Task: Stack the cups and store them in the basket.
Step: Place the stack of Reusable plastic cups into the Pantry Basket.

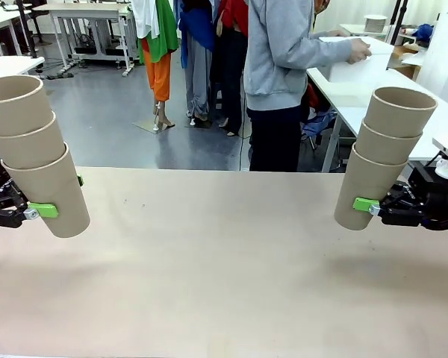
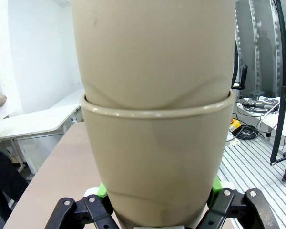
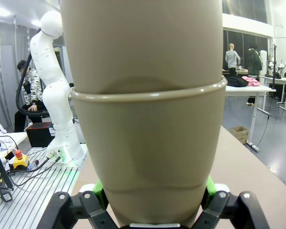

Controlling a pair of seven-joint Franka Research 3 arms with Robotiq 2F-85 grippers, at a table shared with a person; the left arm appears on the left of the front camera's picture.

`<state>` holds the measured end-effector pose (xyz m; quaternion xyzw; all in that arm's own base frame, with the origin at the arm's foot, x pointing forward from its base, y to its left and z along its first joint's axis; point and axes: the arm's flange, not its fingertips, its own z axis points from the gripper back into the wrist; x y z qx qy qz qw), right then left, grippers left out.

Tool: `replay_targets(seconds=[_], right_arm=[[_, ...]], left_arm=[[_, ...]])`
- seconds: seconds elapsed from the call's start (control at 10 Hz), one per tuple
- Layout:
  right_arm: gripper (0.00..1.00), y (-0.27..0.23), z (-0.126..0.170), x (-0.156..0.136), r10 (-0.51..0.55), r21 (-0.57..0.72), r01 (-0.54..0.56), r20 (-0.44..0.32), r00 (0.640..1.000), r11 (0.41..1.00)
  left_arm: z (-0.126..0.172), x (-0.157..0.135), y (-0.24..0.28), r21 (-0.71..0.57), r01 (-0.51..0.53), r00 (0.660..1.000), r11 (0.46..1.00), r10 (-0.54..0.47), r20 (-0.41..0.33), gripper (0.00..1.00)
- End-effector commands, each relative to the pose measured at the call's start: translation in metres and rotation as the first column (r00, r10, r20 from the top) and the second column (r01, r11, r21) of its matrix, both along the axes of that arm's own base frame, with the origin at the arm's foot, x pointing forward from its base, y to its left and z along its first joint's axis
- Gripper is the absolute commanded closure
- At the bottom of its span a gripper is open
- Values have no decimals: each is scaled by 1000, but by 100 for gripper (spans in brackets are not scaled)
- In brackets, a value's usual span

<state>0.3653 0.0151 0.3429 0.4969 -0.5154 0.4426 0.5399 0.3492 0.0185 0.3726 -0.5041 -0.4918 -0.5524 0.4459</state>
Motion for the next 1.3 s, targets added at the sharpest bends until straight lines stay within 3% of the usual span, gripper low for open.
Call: replay_targets(seconds=[0.0,1.2], right_arm=[[17,0,4,0,-4,2,4,12,1000,1000],[17,0,4,0,-4,2,4,12,1000,1000]], left_arm=[[3,-1,1,-8,-2,1000,1000,2,7,15],[3,-1,1,-8,-2,1000,1000,2,7,15]])
